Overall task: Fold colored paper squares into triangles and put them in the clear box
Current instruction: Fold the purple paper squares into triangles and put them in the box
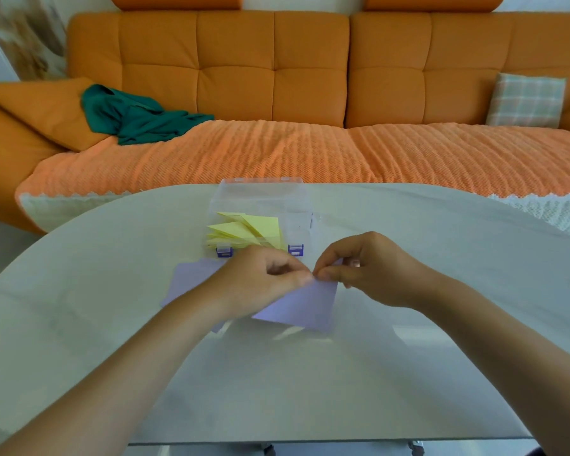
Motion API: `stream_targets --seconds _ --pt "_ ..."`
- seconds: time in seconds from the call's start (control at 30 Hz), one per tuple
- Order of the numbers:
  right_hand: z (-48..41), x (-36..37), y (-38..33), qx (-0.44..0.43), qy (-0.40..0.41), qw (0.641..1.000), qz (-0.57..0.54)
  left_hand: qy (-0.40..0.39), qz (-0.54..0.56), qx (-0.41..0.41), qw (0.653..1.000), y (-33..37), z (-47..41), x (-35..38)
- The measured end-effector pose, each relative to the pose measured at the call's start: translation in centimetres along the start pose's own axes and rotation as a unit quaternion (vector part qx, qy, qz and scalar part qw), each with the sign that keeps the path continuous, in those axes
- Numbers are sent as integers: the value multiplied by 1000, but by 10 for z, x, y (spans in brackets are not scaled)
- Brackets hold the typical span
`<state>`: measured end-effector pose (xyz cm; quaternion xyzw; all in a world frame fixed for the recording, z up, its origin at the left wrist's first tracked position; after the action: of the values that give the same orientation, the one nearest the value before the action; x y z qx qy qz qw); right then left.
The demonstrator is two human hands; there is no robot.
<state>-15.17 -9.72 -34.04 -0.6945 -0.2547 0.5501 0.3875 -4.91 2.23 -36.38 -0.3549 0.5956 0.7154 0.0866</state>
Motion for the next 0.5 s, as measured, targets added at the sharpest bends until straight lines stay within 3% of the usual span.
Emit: stream_targets --seconds 0.1,0.23,0.37,0.5 --pt "0 -7 -3 -20 57 998 7 24 -1 -19 1000 -3 -2 4" --pt "8 -11 -16 -101 112 980 127 122 115 -103 980 -16 1 -7" --pt "13 -2 -28 -175 81 962 195 93 229 -146 958 -17 4 -3" --pt "11 8 -23 -158 81 953 244 50 295 -136 944 -11 3 5"
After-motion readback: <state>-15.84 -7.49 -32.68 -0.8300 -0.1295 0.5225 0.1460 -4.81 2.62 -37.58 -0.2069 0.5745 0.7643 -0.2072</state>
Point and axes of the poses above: each hand's wrist, its own z-axis away from the middle knuckle, its own x-axis out of the palm, y = z × x, the point moved 8 cm from there along -z, towards the middle knuckle, and after that the axes turned 7 degrees about -z, right-handed, at the moved point
